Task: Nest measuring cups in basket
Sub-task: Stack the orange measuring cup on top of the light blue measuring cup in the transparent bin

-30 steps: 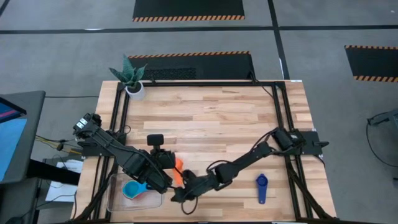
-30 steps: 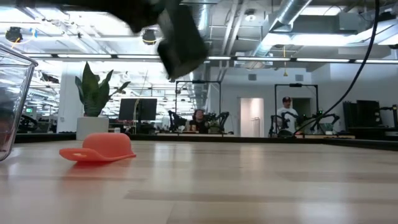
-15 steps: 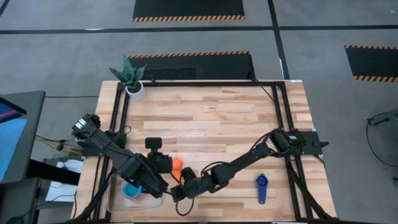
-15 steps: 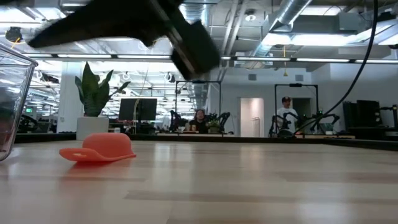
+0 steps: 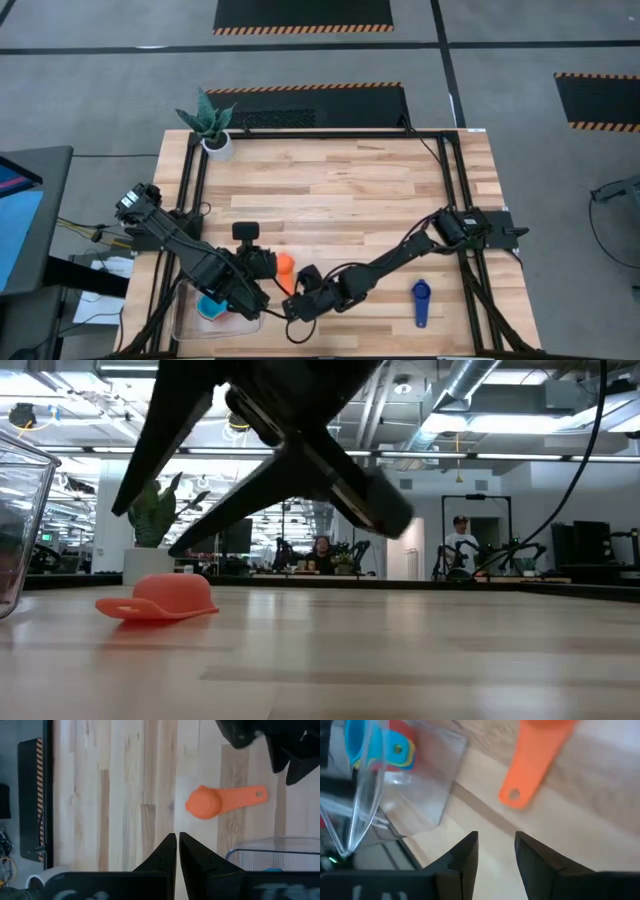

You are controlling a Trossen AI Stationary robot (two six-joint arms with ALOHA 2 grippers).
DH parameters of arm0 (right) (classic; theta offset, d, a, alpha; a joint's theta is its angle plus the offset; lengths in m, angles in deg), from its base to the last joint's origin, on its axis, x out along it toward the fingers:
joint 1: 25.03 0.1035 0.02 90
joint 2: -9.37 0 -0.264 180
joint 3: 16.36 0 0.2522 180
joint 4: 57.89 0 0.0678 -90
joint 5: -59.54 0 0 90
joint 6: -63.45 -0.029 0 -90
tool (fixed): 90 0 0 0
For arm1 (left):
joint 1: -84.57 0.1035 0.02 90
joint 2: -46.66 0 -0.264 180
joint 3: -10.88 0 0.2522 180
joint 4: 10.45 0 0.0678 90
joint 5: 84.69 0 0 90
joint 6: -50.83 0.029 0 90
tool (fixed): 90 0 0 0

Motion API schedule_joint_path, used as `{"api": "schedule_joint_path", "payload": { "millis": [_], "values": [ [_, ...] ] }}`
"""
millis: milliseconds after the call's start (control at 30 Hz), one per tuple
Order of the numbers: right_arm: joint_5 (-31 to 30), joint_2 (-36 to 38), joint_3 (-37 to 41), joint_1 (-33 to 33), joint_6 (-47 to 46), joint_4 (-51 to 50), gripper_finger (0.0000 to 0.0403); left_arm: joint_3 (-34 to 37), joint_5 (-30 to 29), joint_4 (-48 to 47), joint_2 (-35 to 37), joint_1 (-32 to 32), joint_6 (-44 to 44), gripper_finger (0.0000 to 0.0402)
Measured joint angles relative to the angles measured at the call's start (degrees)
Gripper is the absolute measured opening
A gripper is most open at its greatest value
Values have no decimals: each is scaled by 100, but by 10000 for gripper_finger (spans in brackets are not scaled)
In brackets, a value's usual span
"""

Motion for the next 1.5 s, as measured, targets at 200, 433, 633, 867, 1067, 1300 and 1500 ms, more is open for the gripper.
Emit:
{"api": "schedule_joint_path", "payload": {
  "millis": [200, 433, 633, 867, 1067, 1300, 1500],
  "values": [
    [-375, 3, 0, -37, 2612, 67, 147, 1, -88, 1, 0, 0, -28, 11],
    [148, -91, 3, -53, 4958, 582, 138, 0, -95, 1, 0, 0, -34, 11],
    [573, -87, -2, -163, 4451, 703, 138, 1, 161, 1, 0, 0, -63, 11],
    [915, -87, -2, -186, 5740, 594, 134, 5, 319, 9, 118, -295, -102, 11],
    [905, -57, -95, -143, 6600, 275, 128, 5, -272, 3, 991, -931, -736, 11],
    [-155, -74, -1129, -201, 8841, -534, 127, 558, -1062, -3, 2161, -1719, -1818, 11],
    [-1082, -79, -1802, -362, 9575, -646, 127, 1567, -1128, -4, 2875, -2082, -2491, 11]
  ]
}}
